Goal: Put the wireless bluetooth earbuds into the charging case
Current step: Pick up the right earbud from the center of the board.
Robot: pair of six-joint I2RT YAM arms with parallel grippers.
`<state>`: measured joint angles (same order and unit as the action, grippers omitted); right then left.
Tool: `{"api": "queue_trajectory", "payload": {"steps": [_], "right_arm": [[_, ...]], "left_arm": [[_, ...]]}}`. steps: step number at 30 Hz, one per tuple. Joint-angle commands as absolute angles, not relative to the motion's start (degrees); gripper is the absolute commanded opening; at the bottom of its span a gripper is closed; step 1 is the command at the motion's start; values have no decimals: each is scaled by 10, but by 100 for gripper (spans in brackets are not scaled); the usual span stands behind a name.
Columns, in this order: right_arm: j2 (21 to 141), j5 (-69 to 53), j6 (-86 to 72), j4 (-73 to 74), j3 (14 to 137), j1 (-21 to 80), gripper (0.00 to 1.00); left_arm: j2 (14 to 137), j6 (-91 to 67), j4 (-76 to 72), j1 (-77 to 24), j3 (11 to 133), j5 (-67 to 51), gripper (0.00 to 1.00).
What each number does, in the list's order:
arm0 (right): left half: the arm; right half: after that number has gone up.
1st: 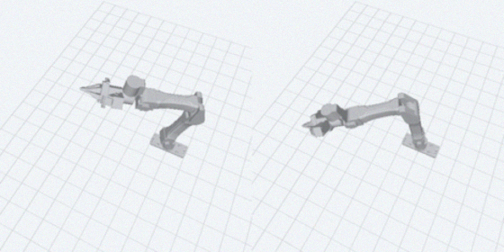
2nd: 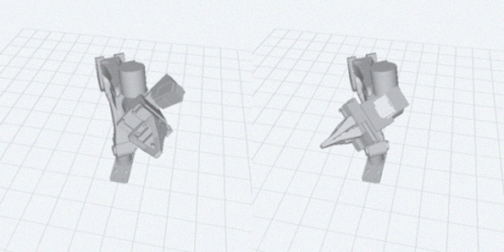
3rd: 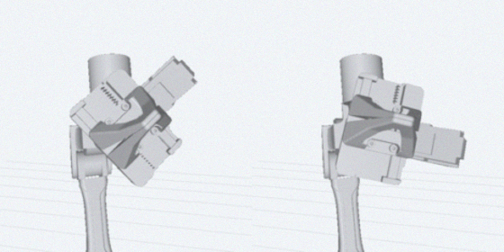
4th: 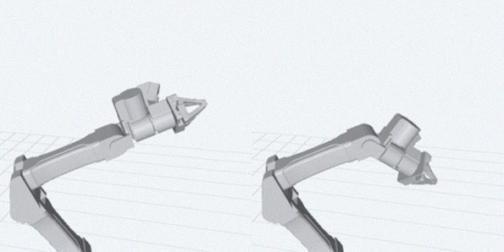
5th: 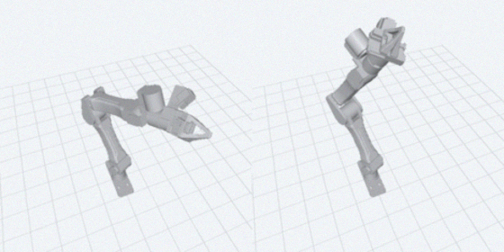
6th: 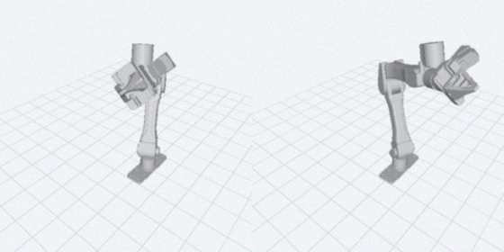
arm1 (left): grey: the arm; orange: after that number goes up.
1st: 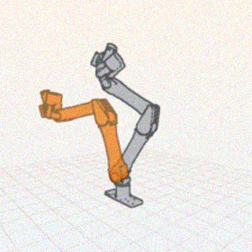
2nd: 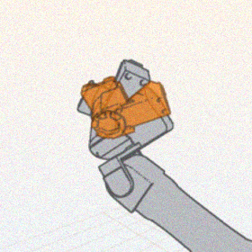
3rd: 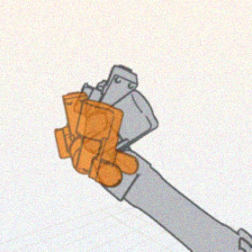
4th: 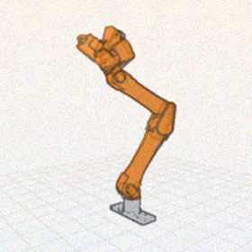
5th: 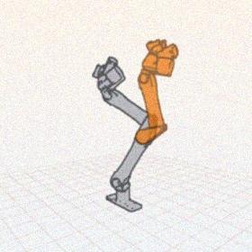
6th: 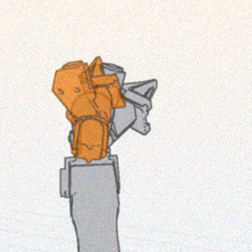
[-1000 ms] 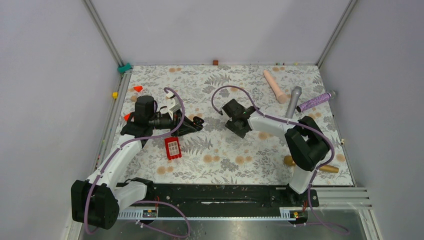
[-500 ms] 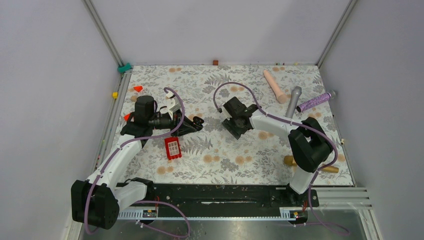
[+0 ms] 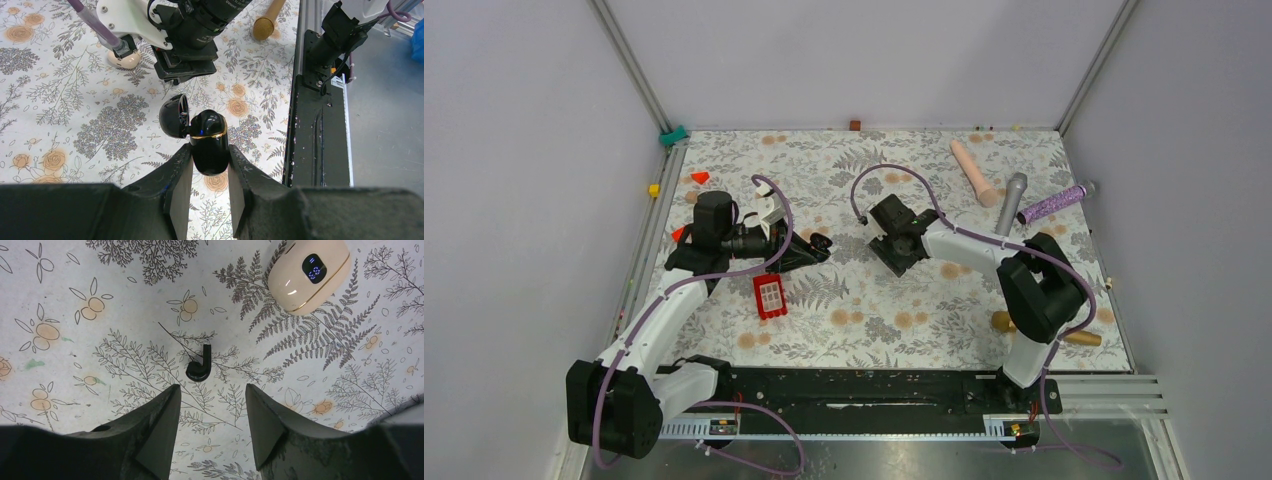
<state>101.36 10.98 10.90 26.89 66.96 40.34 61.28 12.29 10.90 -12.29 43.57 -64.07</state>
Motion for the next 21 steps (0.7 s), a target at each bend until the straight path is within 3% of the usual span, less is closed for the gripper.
{"api": "queue_trajectory", "payload": {"steps": [1, 21], "right_arm": [[1026, 100, 108, 278, 680, 402, 58], [1084, 65, 41, 318, 732, 403, 57]], "left_arm": [[612, 132, 100, -118, 446, -664, 0], [621, 127, 100, -119, 448, -665, 0]]}}
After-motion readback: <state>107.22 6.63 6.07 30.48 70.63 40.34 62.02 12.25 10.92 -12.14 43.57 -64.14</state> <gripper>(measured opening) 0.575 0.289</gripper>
